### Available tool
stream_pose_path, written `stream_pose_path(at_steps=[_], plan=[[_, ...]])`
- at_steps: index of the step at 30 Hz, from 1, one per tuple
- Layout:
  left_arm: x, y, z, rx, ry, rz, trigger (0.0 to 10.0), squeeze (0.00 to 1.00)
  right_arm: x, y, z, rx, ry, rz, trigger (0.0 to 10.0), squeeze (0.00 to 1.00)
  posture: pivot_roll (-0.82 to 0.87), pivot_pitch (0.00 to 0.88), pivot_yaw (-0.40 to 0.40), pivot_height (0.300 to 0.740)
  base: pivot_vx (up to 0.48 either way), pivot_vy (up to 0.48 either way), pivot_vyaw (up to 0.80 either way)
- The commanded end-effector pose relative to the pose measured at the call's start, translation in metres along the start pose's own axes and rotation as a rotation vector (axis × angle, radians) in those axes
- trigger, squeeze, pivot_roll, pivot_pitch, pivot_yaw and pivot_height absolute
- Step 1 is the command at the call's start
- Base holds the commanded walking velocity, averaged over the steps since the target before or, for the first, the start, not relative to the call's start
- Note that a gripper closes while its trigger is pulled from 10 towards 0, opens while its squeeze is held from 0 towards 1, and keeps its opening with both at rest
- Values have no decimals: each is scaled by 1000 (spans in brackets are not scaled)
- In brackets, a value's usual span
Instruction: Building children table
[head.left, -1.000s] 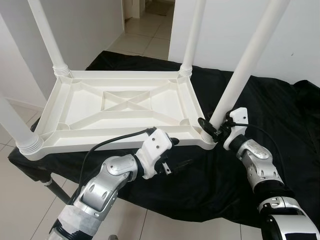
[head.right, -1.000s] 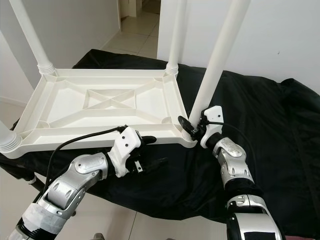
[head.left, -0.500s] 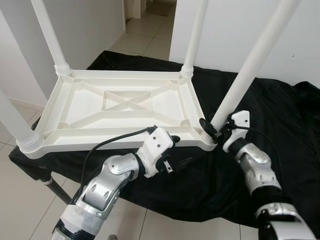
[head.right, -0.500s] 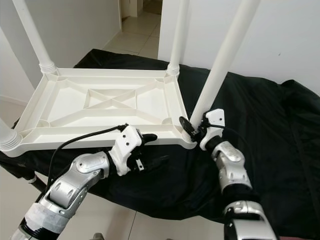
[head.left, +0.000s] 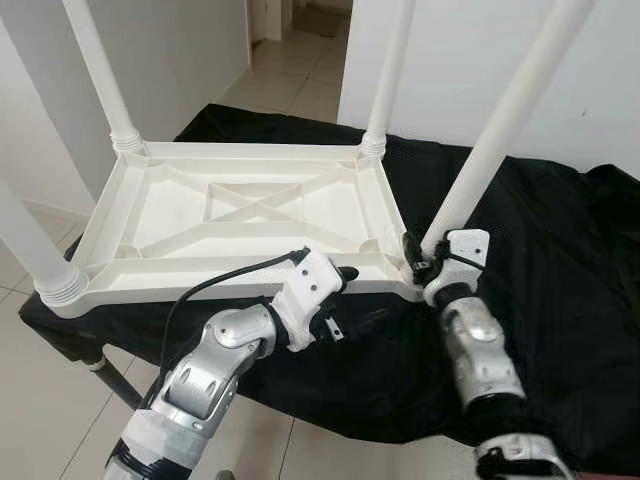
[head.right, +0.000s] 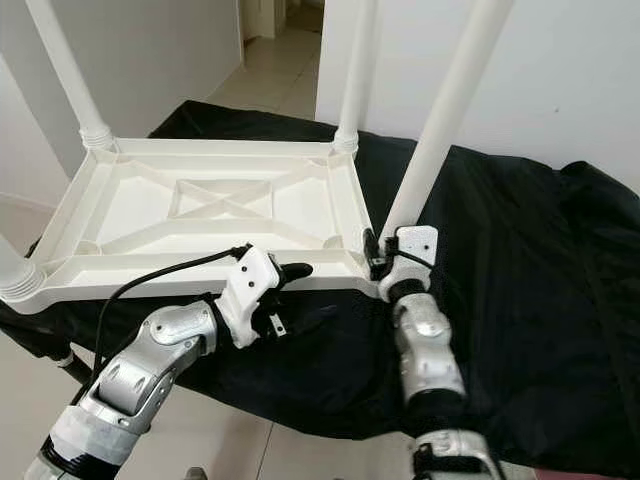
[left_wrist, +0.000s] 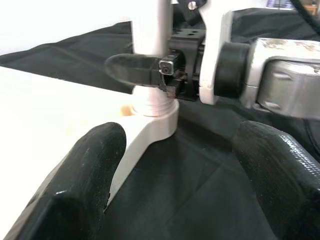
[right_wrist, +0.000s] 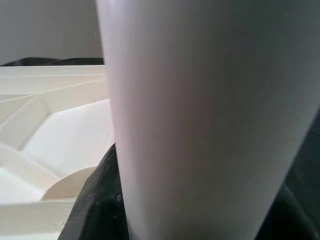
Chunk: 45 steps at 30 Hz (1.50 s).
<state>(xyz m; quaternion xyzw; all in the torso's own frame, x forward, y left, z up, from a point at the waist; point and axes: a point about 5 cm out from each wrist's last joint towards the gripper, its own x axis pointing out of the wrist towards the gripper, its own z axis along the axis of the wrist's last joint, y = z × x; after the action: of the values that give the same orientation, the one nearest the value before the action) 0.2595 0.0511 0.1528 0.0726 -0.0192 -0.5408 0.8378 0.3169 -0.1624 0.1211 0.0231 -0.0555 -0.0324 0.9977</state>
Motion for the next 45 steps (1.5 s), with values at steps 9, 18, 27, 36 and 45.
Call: stream_pose_path(at_steps=[9,18,27,36,45], plan=[[2,5,-2,2,-11,92,10000,0,-9,16,-18,44,102,-186,10000,0,-5,0,-64,740,0,0,0],[-5,12,-2,13,-8,133,10000,0,-7,13,-13,69,87,-168,10000,1000,6,0,-71,740,0,0,0],[-6,7,-5,-38,9,159,10000,0,-13,13,4,79,-14,-34,10000,1000,-1,0,-80,740,0,0,0],[-10,6,-3,-26,1,156,10000,0,-21,0,7,68,-60,124,10000,0,-1,0,-85,740,0,0,0],[-13,4,-5,-33,-26,194,10000,0,-33,-8,1,93,-62,133,10000,0,9,0,-89,740,0,0,0]])
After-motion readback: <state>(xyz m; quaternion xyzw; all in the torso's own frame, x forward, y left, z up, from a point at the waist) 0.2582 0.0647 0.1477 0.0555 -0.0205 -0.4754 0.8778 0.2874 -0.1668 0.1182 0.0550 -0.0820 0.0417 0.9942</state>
